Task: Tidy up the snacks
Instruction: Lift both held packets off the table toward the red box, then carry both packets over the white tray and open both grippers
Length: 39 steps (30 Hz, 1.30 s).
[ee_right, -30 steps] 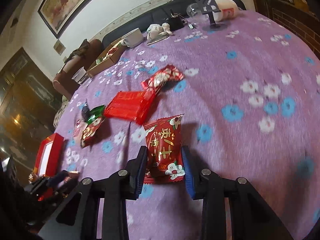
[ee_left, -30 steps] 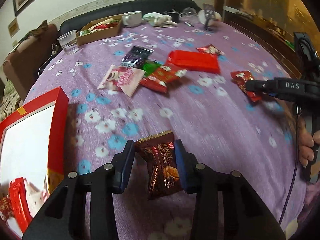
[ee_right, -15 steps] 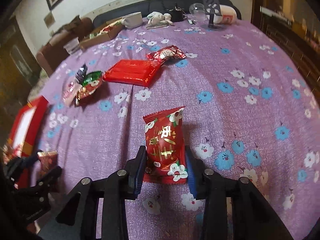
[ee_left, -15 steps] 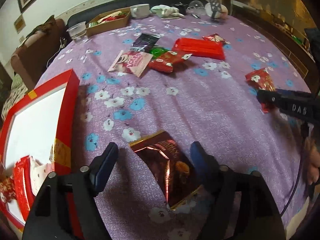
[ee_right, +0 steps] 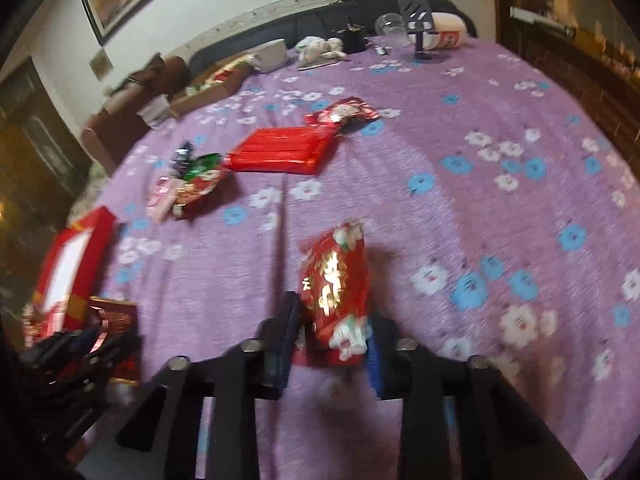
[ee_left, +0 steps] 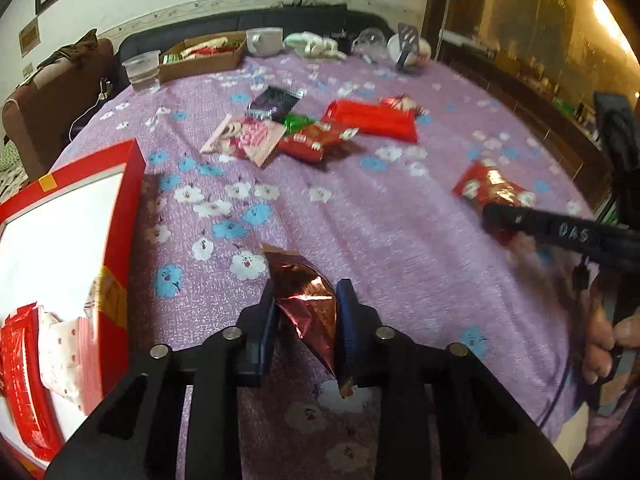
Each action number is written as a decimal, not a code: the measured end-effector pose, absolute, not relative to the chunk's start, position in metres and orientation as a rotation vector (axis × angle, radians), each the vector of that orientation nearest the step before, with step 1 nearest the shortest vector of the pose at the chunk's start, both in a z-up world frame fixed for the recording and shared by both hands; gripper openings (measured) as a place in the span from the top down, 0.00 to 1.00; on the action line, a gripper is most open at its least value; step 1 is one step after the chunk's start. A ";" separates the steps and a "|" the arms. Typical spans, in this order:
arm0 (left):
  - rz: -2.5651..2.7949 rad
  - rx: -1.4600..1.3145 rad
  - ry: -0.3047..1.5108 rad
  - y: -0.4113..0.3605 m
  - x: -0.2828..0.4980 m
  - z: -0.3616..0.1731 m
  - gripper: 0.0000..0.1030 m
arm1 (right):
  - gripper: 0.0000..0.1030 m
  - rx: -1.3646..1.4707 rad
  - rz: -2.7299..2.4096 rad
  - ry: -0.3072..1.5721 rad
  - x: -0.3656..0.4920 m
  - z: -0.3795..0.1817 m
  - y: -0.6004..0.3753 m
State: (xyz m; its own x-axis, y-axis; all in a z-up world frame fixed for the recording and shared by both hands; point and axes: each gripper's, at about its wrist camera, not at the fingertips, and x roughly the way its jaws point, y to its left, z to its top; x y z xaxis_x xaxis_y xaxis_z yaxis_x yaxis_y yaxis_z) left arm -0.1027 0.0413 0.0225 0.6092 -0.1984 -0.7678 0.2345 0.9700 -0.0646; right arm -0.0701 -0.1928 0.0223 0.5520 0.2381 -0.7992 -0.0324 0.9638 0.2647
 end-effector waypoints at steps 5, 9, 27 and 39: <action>-0.278 0.046 0.850 0.044 -0.110 0.032 0.79 | 0.85 0.229 0.200 0.978 -0.078 0.028 -0.179; -0.314 0.020 0.837 0.049 -0.118 0.037 0.83 | 0.85 0.230 0.200 0.981 -0.082 0.027 -0.171; -0.338 -0.070 0.813 0.074 -0.133 0.034 0.87 | 0.91 0.262 0.365 0.919 -0.099 0.039 -0.127; -0.316 -0.103 0.744 0.096 -0.146 0.058 0.87 | 0.93 0.348 0.407 0.869 -0.103 0.048 -0.136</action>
State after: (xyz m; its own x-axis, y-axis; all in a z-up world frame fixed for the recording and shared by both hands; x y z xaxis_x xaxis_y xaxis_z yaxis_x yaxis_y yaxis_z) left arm -0.1457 0.0964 0.0583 0.6908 -0.3186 -0.6491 0.2459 0.9477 -0.2035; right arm -0.1026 -0.1360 0.0481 0.5781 0.4786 -0.6608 -0.2012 0.8685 0.4530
